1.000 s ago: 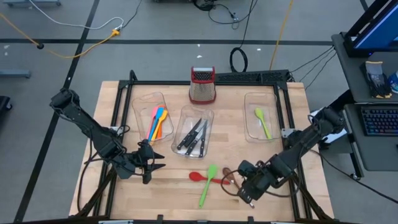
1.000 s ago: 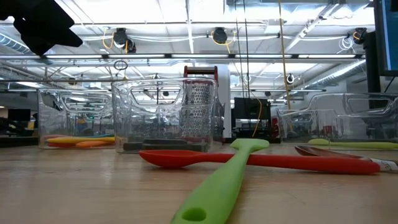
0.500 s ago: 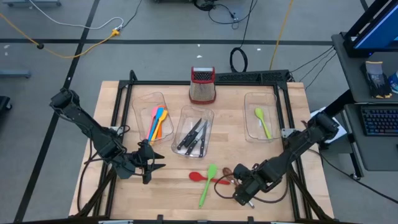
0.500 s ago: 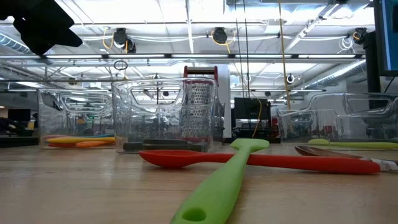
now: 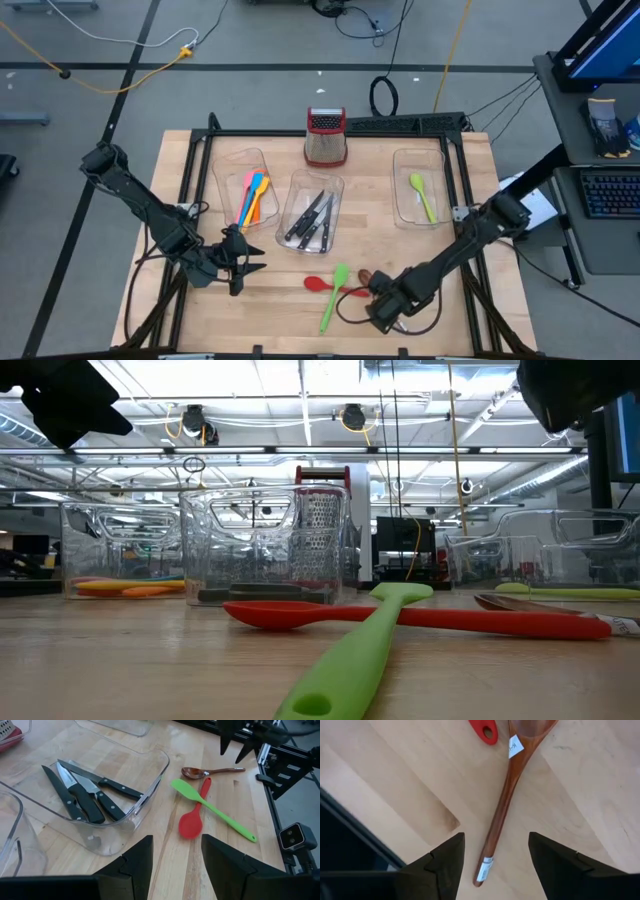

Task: Pick & Place Kitchen Items
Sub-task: Put the brown serving spoon into the right transparent bin

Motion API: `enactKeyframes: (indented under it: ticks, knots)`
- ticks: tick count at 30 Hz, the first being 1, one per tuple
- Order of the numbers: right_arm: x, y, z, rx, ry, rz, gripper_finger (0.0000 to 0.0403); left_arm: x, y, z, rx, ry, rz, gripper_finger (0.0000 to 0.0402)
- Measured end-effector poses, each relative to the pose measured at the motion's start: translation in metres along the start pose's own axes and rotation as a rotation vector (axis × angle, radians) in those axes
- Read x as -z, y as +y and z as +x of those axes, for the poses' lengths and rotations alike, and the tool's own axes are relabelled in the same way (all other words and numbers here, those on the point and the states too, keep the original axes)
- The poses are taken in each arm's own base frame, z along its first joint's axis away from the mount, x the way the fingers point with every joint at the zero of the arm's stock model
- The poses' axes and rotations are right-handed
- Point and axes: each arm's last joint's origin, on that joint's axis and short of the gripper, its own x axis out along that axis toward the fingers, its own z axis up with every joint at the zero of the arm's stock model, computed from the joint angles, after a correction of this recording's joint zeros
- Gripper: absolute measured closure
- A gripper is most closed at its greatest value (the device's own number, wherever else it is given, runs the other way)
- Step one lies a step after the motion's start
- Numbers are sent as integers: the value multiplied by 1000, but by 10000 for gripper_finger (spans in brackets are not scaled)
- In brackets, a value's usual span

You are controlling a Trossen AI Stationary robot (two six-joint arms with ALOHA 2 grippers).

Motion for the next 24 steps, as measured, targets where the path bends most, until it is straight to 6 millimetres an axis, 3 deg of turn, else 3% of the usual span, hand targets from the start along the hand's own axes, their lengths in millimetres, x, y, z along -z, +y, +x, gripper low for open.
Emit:
enactKeyframes:
  ticks: [13, 24]
  knots:
    - [-9, 1, 9, -14, -13, -29, 163, 0, 0, 0, 0, 0, 0, 231]
    - [-10, -31, 58, -90, 9, 32, 166, 0, 0, 0, 0, 1, 5, 231]
